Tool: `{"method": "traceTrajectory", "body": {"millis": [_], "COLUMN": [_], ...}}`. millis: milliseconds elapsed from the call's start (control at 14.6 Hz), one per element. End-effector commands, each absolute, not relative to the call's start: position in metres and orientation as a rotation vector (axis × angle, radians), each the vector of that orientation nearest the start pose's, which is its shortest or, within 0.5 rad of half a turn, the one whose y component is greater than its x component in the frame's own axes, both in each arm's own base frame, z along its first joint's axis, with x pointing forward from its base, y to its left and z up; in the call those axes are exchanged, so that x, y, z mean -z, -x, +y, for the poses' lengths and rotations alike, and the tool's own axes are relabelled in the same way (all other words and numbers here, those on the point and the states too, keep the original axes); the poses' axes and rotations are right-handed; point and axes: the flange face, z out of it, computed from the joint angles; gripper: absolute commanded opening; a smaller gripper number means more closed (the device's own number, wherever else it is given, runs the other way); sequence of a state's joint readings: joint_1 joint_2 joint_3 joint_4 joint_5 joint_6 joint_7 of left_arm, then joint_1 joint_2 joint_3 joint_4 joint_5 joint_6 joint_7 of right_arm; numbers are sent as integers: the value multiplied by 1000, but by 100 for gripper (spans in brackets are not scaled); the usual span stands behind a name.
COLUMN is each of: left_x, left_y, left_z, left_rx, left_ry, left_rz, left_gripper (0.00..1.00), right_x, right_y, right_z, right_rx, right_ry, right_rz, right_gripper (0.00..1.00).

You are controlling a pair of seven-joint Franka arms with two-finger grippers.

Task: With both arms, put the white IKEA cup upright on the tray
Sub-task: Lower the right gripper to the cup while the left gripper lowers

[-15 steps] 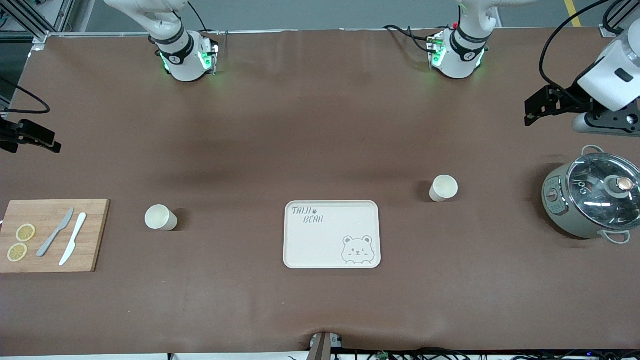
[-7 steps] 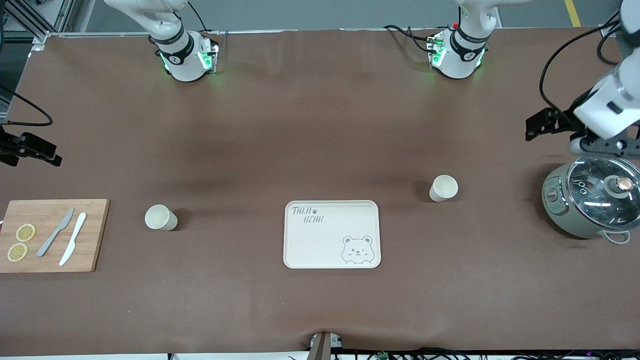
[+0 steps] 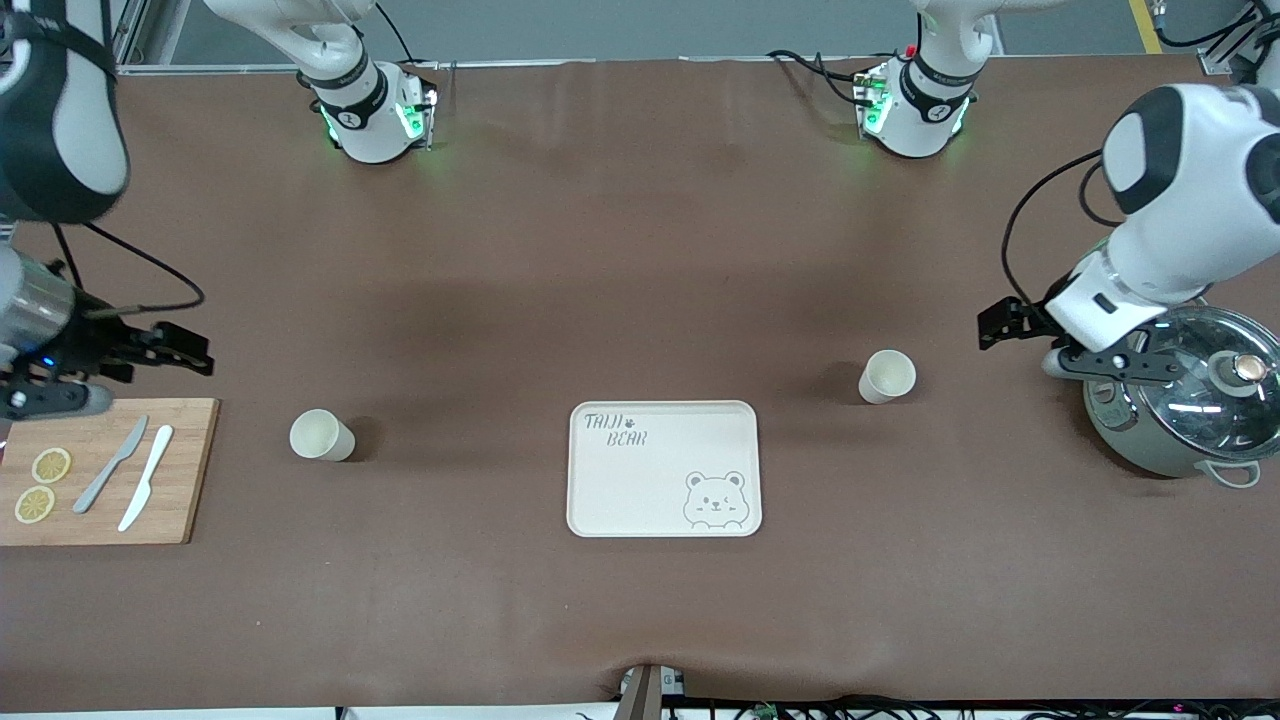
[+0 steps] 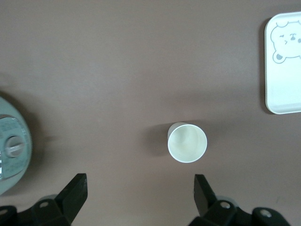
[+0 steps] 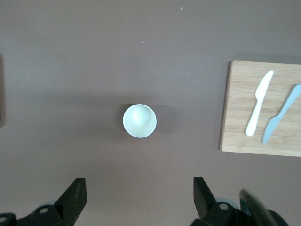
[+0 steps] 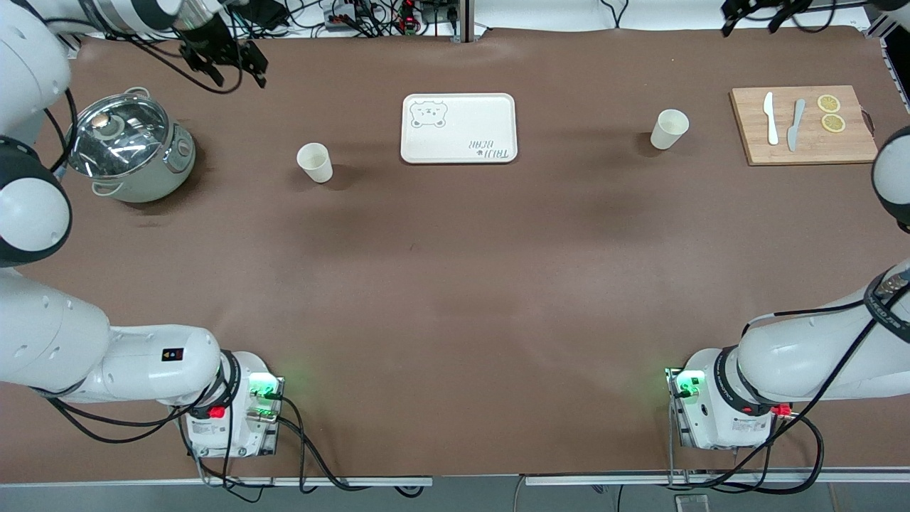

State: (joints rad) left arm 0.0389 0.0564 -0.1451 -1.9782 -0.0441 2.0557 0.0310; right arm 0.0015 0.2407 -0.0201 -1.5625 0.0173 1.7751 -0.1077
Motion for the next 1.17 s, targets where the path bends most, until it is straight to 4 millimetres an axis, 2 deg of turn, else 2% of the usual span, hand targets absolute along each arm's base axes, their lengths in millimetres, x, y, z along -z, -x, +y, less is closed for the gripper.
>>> {"method": "traceTrajectory", "body": {"millis": [0, 137, 343, 481, 618, 755, 961, 1099], "left_x": [-423, -412, -395, -373, -356, -343, -330, -319], "left_y": [-547, -542, -533, -524, -518, -516, -514, -516], "left_z": [-72, -81, -88, -92, -93, -94, -92, -92], "left_rx": [62, 38, 35, 81, 130, 150, 177, 180], "left_ry": [3200, 3200, 3197, 3195, 3193, 3195, 3194, 3198], "left_rz": [198, 196, 209, 220, 219, 217, 217, 214], "left_gripper": [100, 100, 100, 100, 100, 100, 100, 100], "right_x": [-455, -426, -404, -386, -372, -353, -328, -318], "right_y": [-649, -647, -645, -641, -637, -637, -638, -641], "right_z": [1, 4, -2, -16, -25, -51, -57, -58], "right_rx": [-6, 56, 95, 109, 125, 87, 46, 53], "right_ry": [3124, 3125, 3127, 3133, 3137, 3135, 3133, 3135], "right_rz": [-142, -147, -150, -136, -211, -274, -272, -272], "right_gripper": [100, 100, 100, 100, 100, 100, 100, 100]}}
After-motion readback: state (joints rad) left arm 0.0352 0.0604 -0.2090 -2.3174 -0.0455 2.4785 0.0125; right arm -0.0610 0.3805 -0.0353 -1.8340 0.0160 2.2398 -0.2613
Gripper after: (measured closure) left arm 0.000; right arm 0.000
